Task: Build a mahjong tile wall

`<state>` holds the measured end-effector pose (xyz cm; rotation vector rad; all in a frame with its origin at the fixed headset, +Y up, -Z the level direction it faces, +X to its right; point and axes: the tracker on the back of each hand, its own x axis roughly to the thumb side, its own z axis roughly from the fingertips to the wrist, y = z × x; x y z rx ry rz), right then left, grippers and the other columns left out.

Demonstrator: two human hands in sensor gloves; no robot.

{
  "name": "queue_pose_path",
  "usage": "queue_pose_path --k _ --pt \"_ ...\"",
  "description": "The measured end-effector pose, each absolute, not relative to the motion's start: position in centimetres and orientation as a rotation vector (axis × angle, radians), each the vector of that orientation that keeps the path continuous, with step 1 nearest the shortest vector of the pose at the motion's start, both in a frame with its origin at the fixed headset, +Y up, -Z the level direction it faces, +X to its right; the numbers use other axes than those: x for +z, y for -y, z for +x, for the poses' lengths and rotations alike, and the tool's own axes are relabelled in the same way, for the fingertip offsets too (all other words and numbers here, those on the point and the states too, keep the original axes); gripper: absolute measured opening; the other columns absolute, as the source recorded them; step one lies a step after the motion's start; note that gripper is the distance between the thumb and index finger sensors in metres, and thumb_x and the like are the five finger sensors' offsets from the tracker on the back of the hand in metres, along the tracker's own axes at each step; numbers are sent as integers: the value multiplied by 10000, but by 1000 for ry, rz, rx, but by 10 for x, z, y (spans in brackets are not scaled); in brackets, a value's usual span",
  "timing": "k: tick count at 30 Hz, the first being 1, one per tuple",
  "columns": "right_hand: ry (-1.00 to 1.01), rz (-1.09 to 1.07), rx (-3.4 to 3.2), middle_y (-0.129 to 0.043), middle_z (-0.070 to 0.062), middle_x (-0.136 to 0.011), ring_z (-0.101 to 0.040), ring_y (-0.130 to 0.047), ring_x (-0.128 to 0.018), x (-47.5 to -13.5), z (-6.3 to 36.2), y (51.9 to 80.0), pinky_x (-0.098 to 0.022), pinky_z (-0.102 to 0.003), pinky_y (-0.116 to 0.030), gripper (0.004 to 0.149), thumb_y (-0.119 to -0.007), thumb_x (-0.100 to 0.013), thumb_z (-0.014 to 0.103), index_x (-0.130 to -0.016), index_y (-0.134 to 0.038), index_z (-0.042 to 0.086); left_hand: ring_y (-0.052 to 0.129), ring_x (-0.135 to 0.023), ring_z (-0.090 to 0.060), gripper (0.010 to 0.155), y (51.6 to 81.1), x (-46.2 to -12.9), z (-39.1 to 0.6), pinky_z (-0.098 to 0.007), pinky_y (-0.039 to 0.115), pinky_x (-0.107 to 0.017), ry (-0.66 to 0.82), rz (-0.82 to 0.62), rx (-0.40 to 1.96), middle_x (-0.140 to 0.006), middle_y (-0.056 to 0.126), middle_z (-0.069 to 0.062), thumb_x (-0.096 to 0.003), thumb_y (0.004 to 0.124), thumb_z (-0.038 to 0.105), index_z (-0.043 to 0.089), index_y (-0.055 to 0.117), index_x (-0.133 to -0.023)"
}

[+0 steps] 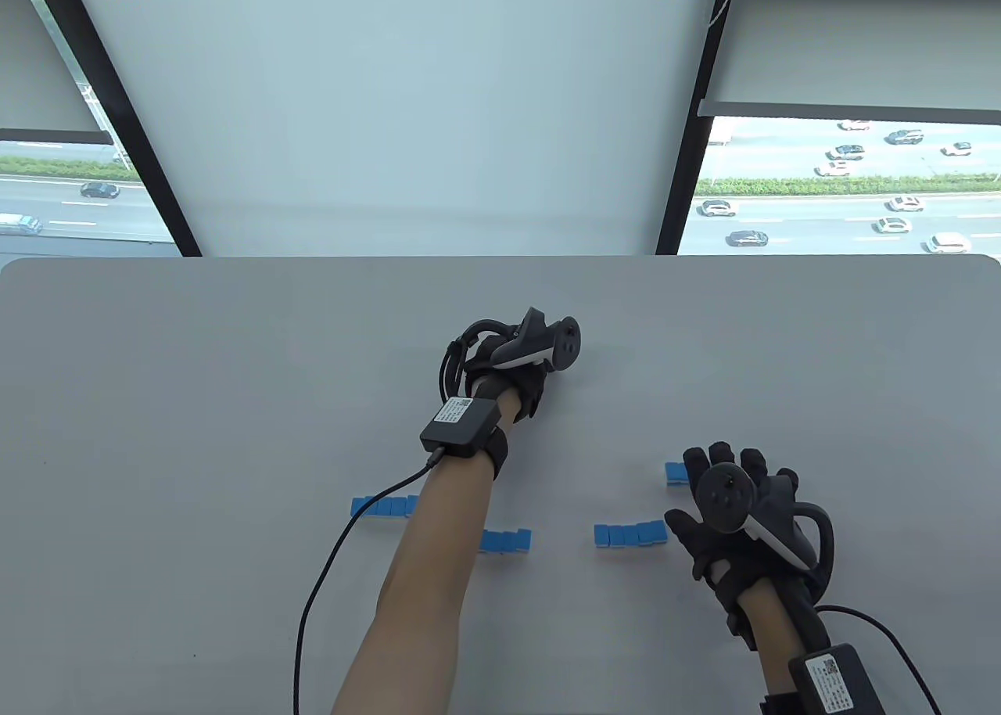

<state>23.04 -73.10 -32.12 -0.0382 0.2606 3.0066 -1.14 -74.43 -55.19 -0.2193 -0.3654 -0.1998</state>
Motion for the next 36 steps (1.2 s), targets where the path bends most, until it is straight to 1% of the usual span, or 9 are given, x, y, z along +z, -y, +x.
queue_pose_path --k 4,9,10,17,21,23,27,32,36 --pt "-254 -38 2997 -191 -1 -1164 -404 -166 -1037 -321 231 731 -665 -656 -137 802 -669 -457 640 -1085 -263 349 979 -668 -230 587 738 -541 -20 -515 805 -579 352 -257 -250 -842 886 31 -390 905 403 285 736 -940" --pt "-248 -35 2988 -192 -1 -1164 -404 -165 -1037 -322 233 730 -665 -656 -137 802 -669 -457 640 -1085 -262 349 982 -658 -239 594 711 -522 -50 -528 809 -568 342 -213 -221 -835 890 5 -394 910 392 226 745 -939" --pt "-243 -31 2985 -191 -1 -1164 -404 -165 -1037 -321 233 729 -664 -656 -137 803 -668 -456 640 -1085 -262 349 982 -658 -238 595 701 -516 -61 -529 808 -569 340 -195 -208 -836 888 3 -394 910 391 220 746 -940" --pt "-233 -25 2971 -189 0 -1164 -405 -163 -1037 -321 233 728 -665 -656 -137 804 -667 -457 642 -1085 -260 350 964 -678 -231 597 654 -471 -128 -521 793 -583 341 -88 -186 -853 867 21 -400 899 400 245 727 -950" --pt "-235 -22 2965 -188 0 -1164 -404 -163 -1037 -321 233 728 -666 -656 -137 804 -667 -457 642 -1085 -259 350 958 -688 -228 595 639 -441 -170 -519 791 -588 314 -41 -123 -857 863 31 -401 897 404 263 723 -953" --pt "-237 -17 2963 -187 1 -1164 -403 -164 -1037 -321 233 728 -665 -656 -136 803 -667 -457 642 -1085 -260 351 964 -686 -228 596 636 -425 -195 -520 795 -588 289 -23 -84 -857 866 30 -401 899 406 263 725 -953" --pt "-241 -12 2965 -187 2 -1165 -403 -160 -1038 -321 232 729 -666 -655 -136 804 -667 -458 642 -1086 -258 349 979 -688 -223 595 640 -403 -226 -520 808 -583 256 -3 -29 -857 880 29 -399 903 406 260 733 -950" --pt "-245 -13 2966 -187 3 -1165 -403 -161 -1038 -321 232 729 -666 -655 -136 803 -667 -457 642 -1085 -259 351 969 -721 -231 589 658 -373 -263 -522 793 -599 211 34 55 -866 879 45 -402 909 401 283 734 -952" --pt "-245 -13 2965 -186 1 -1165 -403 -162 -1037 -321 232 729 -666 -655 -135 802 -666 -458 642 -1085 -259 351 960 -726 -234 593 674 -358 -279 -527 786 -605 175 38 137 -869 873 43 -405 908 399 277 728 -957"
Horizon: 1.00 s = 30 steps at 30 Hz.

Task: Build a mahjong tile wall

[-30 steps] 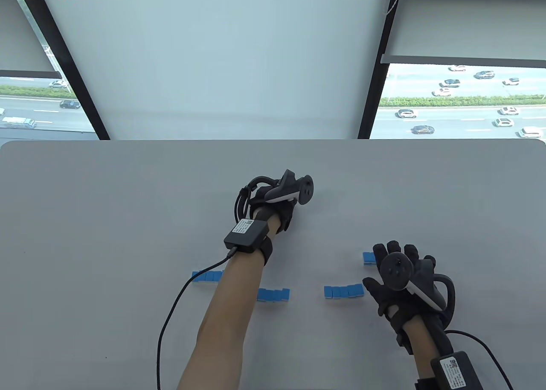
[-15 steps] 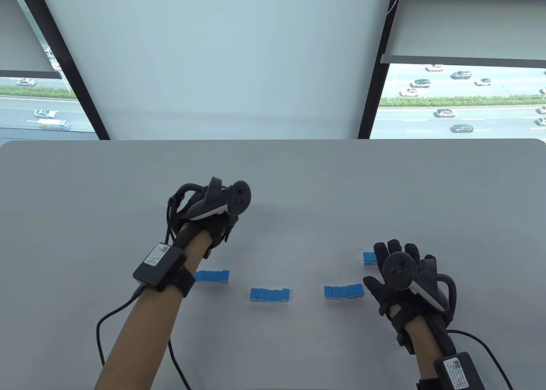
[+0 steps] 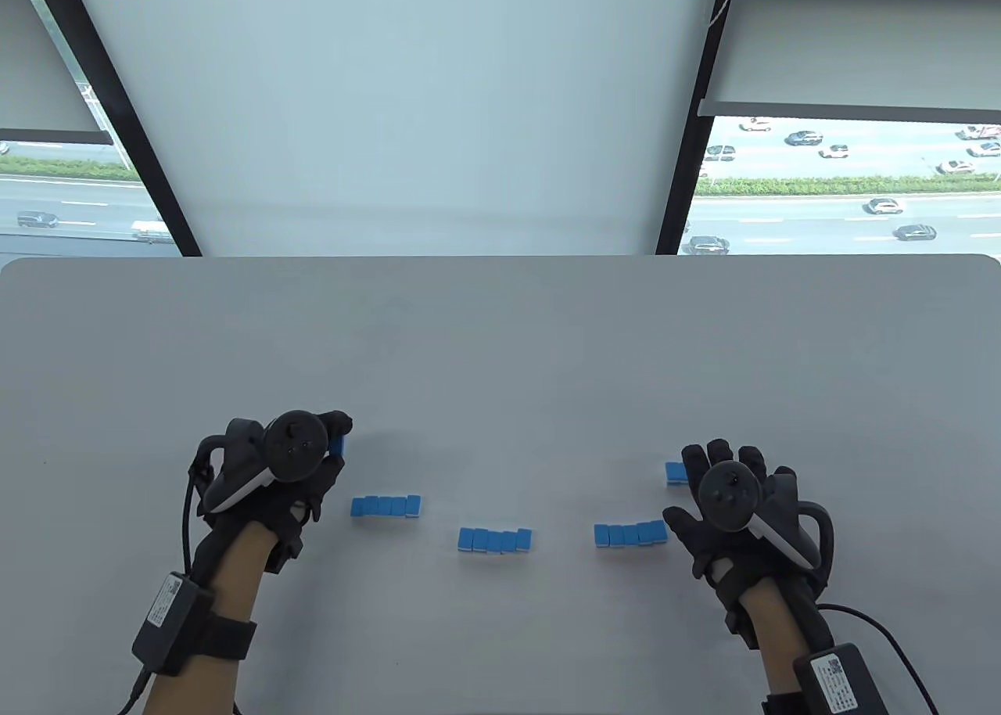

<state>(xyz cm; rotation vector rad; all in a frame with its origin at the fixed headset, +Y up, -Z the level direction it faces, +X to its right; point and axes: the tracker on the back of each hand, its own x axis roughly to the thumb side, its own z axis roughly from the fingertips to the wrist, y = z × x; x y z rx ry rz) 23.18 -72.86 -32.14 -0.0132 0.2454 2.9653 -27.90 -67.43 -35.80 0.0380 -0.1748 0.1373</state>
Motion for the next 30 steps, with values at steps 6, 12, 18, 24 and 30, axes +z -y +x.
queue_pose_path --k 6,12,18,24,30 --pt "-253 -19 2968 -188 0 -1164 -405 -161 -1037 -322 232 730 -665 -656 -137 803 -666 -457 642 -1085 -259 350 957 -722 -249 592 710 -356 -277 -532 781 -604 178 -92 130 -865 874 33 -406 911 394 262 734 -956" --pt "-250 -31 2969 -188 1 -1164 -405 -162 -1036 -321 233 730 -665 -656 -137 802 -666 -458 642 -1085 -260 349 974 -715 -236 581 728 -360 -269 -527 792 -599 177 -191 84 -855 898 35 -402 924 396 268 763 -945" --pt "-259 -33 2971 -189 -2 -1164 -404 -165 -1036 -322 232 730 -664 -656 -138 803 -667 -457 641 -1085 -261 348 960 -719 -227 579 735 -361 -264 -525 785 -604 191 -232 82 -853 888 43 -402 927 399 285 760 -945" --pt "-270 -28 2979 -188 2 -1164 -403 -164 -1036 -322 231 730 -664 -656 -137 803 -667 -457 642 -1085 -261 349 951 -716 -239 579 738 -362 -260 -526 783 -604 200 -250 71 -851 880 47 -402 928 403 292 761 -946" --pt "-264 -29 2977 -190 0 -1164 -404 -164 -1037 -322 231 730 -665 -656 -137 803 -667 -458 641 -1085 -262 348 948 -718 -235 578 739 -362 -259 -525 779 -607 203 -256 77 -850 876 48 -403 926 407 297 762 -947"
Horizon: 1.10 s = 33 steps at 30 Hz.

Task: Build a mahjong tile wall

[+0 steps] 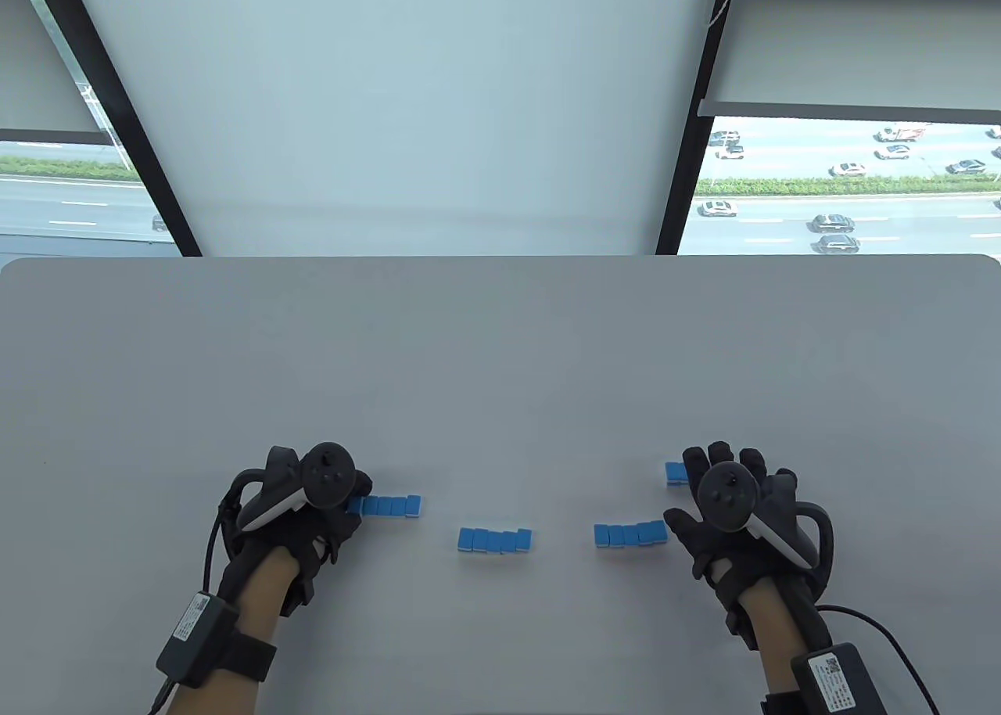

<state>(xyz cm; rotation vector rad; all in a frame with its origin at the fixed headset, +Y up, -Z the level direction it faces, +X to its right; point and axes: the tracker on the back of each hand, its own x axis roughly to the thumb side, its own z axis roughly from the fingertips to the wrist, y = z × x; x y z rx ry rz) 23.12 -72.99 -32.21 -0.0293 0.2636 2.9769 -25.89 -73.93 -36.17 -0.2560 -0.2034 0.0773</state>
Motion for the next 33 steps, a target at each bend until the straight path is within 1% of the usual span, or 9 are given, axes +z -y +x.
queue_pose_path --k 4,11,15,19,22,26,29,33 --pt "-267 -28 2981 -187 1 -1164 -403 -163 -1037 -322 231 730 -665 -656 -136 803 -667 -457 642 -1085 -260 349 947 -716 -239 580 739 -362 -258 -527 779 -606 205 -263 81 -851 877 48 -405 925 406 300 760 -951" --pt "-261 -24 2978 -187 1 -1164 -404 -162 -1037 -322 230 730 -666 -655 -136 803 -668 -457 641 -1085 -261 350 933 -748 -241 632 738 -361 -261 -536 763 -619 199 -287 114 -889 856 34 -400 927 439 294 727 -983" --pt "-258 -24 2975 -187 1 -1164 -403 -163 -1037 -322 231 730 -665 -656 -136 804 -667 -457 642 -1085 -259 351 915 -787 -268 659 729 -361 -265 -549 747 -633 192 -269 152 -939 834 15 -399 920 468 296 709 -999" --pt "-261 -24 2973 -189 0 -1164 -403 -165 -1037 -322 231 730 -665 -656 -137 803 -668 -457 641 -1085 -260 350 884 -853 -312 655 712 -363 -273 -575 723 -649 172 -198 239 -998 813 -6 -414 882 501 305 703 -1013" --pt "-264 -26 2972 -190 0 -1165 -404 -165 -1037 -322 231 730 -664 -656 -138 802 -667 -457 641 -1085 -262 350 803 -942 -349 658 698 -363 -274 -615 671 -674 150 -143 246 -1059 769 3 -431 815 549 324 680 -1034" --pt "-264 -32 2970 -191 -1 -1164 -404 -165 -1036 -322 232 730 -664 -656 -137 804 -667 -456 642 -1085 -261 349 679 -1025 -373 697 683 -361 -272 -655 593 -702 123 -89 263 -1125 683 3 -436 771 590 342 619 -1070" --pt "-259 -35 2967 -193 1 -1164 -404 -167 -1036 -322 232 730 -664 -656 -138 802 -665 -456 643 -1085 -263 350 577 -1066 -388 734 681 -359 -269 -678 510 -722 97 -91 264 -1166 589 -11 -436 747 616 350 558 -1093" --pt "-249 -42 2958 -204 0 -1164 -405 -171 -1035 -322 235 730 -663 -656 -140 800 -663 -453 646 -1083 -269 350 440 -1093 -412 797 693 -352 -265 -710 406 -721 81 -105 239 -1198 456 -26 -424 721 656 356 461 -1116"
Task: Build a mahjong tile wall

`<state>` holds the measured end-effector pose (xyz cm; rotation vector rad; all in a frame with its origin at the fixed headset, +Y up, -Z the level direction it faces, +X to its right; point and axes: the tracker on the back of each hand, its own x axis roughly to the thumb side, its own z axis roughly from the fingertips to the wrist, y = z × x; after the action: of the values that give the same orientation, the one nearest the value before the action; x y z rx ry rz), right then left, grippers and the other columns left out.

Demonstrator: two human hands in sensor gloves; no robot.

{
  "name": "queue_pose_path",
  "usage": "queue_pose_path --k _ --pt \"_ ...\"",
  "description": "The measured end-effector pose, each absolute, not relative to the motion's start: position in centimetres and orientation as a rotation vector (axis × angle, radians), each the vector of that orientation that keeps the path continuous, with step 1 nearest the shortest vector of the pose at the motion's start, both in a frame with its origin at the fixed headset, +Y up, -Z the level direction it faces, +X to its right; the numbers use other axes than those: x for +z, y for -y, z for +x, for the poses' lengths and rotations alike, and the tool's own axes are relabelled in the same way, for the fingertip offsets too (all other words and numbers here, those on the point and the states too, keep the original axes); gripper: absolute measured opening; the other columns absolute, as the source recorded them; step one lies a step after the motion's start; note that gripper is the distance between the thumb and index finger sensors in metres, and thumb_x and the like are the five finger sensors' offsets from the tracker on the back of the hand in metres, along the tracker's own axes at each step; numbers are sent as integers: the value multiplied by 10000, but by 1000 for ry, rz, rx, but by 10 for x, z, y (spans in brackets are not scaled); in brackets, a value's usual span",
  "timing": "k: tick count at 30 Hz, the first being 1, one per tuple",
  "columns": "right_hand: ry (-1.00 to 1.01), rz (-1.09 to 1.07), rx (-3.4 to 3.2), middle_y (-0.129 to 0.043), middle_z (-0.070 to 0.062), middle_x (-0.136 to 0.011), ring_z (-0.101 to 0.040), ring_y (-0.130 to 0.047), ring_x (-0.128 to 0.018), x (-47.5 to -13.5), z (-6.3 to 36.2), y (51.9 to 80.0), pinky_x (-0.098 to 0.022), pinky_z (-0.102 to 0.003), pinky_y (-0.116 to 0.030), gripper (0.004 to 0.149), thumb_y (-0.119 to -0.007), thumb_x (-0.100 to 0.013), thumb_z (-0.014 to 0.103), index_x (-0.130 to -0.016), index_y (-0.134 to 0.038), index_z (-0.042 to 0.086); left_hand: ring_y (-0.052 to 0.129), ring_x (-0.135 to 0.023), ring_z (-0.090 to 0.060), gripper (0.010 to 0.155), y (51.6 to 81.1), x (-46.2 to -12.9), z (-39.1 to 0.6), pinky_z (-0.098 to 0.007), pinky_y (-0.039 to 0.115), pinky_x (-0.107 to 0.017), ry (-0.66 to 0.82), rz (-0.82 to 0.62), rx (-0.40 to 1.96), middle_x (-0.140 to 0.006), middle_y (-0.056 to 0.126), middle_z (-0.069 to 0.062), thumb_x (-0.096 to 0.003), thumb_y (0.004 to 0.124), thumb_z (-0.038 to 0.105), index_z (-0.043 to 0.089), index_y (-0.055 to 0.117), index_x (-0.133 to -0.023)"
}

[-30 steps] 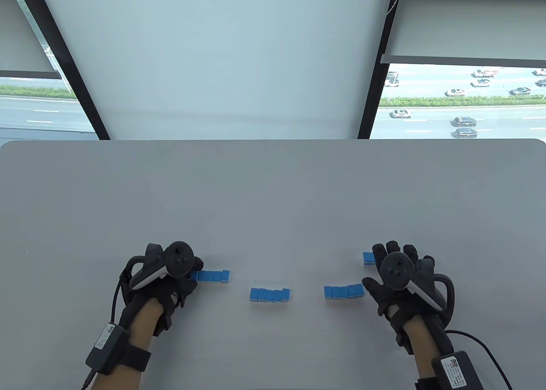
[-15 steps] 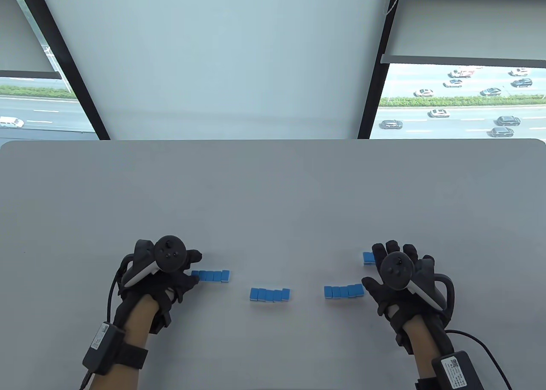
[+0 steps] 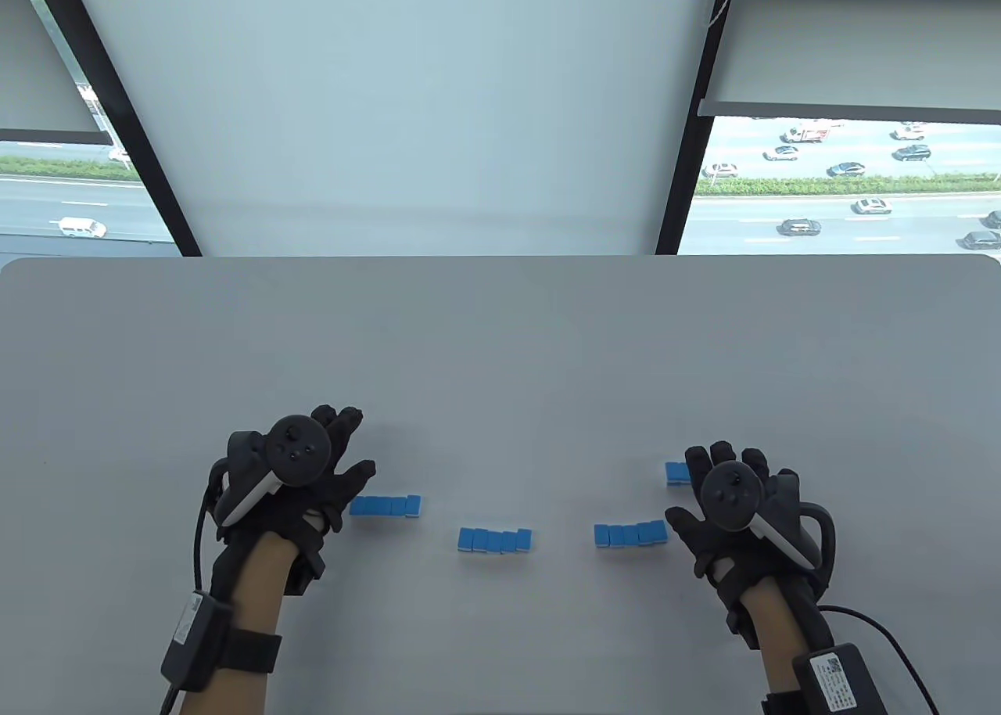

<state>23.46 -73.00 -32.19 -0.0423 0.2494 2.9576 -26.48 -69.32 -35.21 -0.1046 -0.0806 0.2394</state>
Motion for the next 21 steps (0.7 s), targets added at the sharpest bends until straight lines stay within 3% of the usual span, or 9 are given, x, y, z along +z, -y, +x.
queue_pose_path --k 6,9,15,21 --pt "-222 -52 2961 -226 -7 -1165 -411 -186 -1035 -322 236 730 -664 -655 -149 793 -658 -449 649 -1084 -288 349 228 -1093 -460 903 714 -340 -259 -753 258 -696 101 -222 278 -1210 210 -58 -416 666 728 346 279 -1138" --pt "-209 -74 2972 -233 -11 -1164 -415 -194 -1035 -324 237 731 -665 -657 -153 789 -651 -447 653 -1083 -296 350 217 -1091 -457 899 717 -340 -258 -749 257 -696 123 -239 272 -1207 204 -59 -416 665 728 352 279 -1135" --pt "-207 -176 2974 -264 -39 -1167 -437 -246 -1036 -336 241 725 -674 -665 -191 781 -650 -446 656 -1088 -332 348 341 -1086 -453 843 714 -341 -262 -736 318 -704 140 -119 267 -1205 341 -60 -413 696 695 338 421 -1125" --pt "-292 -348 2890 -314 -65 -1160 -457 -319 -1027 -357 253 719 -680 -663 -262 777 -655 -447 657 -1090 -373 324 365 -1084 -452 830 718 -343 -262 -736 334 -703 154 -143 252 -1204 362 -63 -418 701 687 333 444 -1124"
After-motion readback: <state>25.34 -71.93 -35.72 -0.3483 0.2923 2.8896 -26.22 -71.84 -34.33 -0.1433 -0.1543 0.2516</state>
